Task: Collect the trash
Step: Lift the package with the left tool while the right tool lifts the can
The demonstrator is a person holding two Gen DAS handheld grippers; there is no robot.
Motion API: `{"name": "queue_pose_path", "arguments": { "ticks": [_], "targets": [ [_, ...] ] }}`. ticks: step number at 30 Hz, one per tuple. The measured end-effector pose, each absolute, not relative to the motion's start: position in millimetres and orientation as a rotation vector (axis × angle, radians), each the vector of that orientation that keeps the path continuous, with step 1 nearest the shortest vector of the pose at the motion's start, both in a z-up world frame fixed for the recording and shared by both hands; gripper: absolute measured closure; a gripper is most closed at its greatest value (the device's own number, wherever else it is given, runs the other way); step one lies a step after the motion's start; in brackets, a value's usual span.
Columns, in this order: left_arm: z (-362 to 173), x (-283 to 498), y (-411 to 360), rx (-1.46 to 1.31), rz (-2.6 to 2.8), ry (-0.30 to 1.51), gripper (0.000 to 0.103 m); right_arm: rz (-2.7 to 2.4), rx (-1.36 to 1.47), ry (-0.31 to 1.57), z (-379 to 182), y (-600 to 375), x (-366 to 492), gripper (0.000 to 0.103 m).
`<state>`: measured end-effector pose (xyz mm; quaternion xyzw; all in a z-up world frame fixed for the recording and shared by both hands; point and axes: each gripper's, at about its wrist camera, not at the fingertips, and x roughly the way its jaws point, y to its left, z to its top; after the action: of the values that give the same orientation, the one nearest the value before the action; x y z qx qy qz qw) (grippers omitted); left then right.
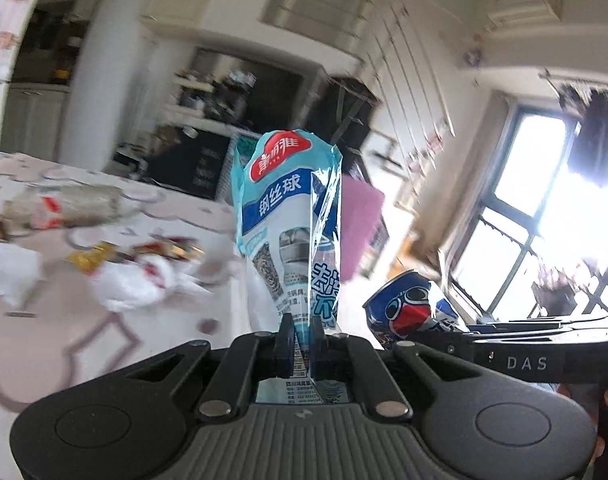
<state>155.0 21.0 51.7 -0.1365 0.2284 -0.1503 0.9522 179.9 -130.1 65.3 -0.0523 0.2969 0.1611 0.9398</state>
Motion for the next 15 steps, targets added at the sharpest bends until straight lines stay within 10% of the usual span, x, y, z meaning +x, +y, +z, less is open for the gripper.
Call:
{"name": "queue_pose_path", "arguments": {
  "ticks": [15],
  "targets": [
    [-24,267,-89,-0.119,-0.455,0.805,0.097,0.119,0.135,0.646,-12,-248,235,0.065]
  ]
}}
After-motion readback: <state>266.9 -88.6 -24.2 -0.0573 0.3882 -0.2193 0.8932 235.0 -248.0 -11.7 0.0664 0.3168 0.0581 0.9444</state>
